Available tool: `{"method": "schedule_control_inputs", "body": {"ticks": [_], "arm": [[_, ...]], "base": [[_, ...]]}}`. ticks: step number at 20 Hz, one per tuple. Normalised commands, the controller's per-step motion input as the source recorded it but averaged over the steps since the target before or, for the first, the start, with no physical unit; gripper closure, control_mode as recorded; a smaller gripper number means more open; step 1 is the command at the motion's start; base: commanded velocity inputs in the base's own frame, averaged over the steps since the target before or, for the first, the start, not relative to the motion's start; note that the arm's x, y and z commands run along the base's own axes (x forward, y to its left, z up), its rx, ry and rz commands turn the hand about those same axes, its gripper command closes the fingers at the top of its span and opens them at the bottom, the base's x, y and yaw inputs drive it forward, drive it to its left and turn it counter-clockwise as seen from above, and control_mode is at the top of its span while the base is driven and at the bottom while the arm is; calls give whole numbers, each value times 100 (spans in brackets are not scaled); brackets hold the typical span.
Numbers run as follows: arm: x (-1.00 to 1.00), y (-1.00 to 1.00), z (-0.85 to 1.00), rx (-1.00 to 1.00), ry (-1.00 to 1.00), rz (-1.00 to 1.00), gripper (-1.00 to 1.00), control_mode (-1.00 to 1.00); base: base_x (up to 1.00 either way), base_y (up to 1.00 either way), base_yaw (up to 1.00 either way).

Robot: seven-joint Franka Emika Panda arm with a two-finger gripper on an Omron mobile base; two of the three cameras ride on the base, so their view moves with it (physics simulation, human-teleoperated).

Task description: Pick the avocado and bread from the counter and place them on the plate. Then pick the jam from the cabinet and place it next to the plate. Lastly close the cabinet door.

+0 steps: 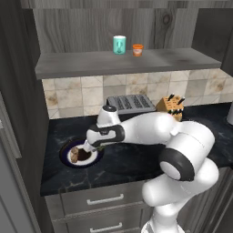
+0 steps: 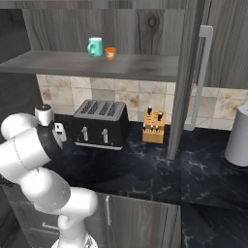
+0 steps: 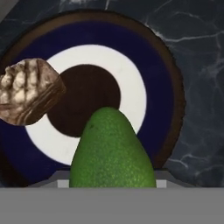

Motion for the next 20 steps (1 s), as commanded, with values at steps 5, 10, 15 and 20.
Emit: {"method": "schedule_control_inputs", "body": {"ticks": [5, 10, 15, 20], "arm": [[13, 24, -28, 0, 0, 0, 100, -100], [11, 25, -23, 0, 0, 0, 100, -100], [1, 17, -13, 0, 0, 0, 100, -100], [0, 12, -4, 0, -1, 0, -100, -100]], "base": [[0, 0, 0], [0, 0, 0], [0, 0, 0], [0, 0, 0]]}}
